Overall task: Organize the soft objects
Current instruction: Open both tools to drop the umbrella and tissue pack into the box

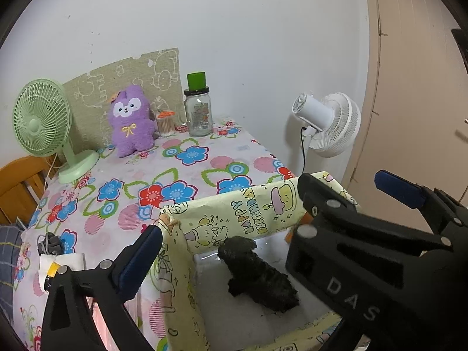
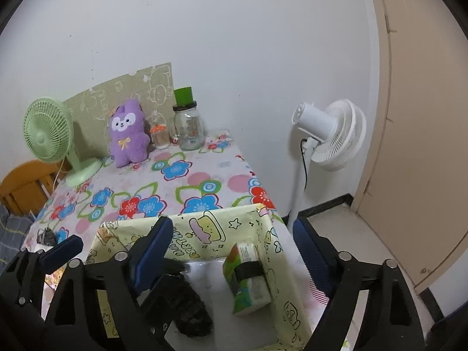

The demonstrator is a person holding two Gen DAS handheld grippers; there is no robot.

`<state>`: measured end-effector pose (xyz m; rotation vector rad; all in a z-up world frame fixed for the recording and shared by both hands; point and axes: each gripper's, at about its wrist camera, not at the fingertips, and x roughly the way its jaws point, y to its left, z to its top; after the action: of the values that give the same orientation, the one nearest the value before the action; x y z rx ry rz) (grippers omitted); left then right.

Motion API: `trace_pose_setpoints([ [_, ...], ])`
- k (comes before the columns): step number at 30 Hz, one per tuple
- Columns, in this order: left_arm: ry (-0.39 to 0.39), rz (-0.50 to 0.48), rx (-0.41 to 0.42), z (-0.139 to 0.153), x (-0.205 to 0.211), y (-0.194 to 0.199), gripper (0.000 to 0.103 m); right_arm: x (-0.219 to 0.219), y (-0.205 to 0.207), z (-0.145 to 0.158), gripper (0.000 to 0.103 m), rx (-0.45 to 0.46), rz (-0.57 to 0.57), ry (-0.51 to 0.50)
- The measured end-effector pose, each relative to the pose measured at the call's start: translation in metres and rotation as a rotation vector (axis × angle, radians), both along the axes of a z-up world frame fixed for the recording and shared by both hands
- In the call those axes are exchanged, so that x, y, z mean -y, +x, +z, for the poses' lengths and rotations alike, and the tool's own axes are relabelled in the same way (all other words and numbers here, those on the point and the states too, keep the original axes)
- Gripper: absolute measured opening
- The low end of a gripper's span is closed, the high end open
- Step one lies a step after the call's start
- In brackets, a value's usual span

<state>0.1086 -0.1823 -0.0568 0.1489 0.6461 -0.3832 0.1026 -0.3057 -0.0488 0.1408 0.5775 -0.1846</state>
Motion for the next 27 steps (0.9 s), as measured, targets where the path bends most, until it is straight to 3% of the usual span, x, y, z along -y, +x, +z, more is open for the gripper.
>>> trace_pose_setpoints([
  [17, -0.026, 0.034, 0.005, 0.017, -0.032, -0.023, 0.103, -0.034, -0.031, 0.025, 0.099, 0.077, 0.023, -0.033],
  [27, -0.04, 0.058, 0.039, 0.025, -0.059, -0.039, 0.103, -0.062, -0.049, 0.036, 0.1, 0.103, 0.037, -0.048],
])
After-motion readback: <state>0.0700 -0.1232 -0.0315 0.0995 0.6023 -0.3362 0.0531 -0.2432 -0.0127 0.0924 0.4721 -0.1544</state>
